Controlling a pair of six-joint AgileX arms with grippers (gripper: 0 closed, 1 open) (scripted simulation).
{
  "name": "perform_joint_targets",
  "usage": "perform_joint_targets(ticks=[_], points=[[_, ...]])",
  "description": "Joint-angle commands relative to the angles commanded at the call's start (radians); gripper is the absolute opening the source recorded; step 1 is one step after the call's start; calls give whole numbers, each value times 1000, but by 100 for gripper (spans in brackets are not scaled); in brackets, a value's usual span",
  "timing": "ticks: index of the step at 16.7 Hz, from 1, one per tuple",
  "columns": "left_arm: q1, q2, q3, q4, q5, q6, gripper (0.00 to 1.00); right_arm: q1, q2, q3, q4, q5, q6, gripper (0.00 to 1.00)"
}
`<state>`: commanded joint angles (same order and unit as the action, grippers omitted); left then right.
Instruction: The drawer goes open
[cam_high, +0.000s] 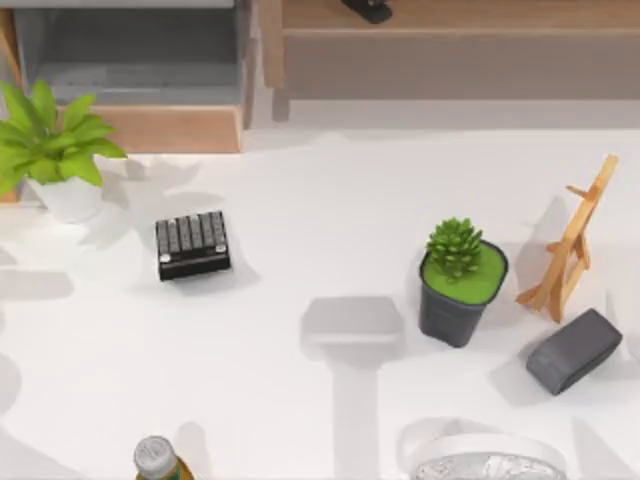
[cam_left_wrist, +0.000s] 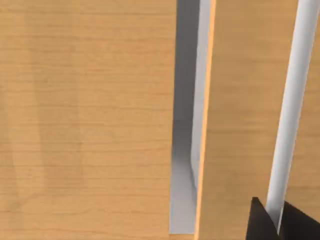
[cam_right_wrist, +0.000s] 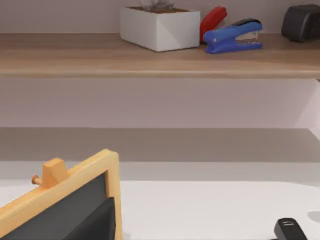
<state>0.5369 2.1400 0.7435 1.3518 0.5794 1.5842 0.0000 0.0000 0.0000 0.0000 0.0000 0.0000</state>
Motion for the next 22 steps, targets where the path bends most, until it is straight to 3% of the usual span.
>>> perform_joint_targets(ticks=[7,15,20,22], points=[[18,-20,-45,32,21,4,0,0,0,0,0,0,0,100],[134,-97,-243,145,136,11,0,0,0,0,0,0,0,100],[144,-103,-257,154,145,11,0,0,0,0,0,0,0,100],[144,-103,-257,154,145,11,15,0,0,0,0,0,0,100]])
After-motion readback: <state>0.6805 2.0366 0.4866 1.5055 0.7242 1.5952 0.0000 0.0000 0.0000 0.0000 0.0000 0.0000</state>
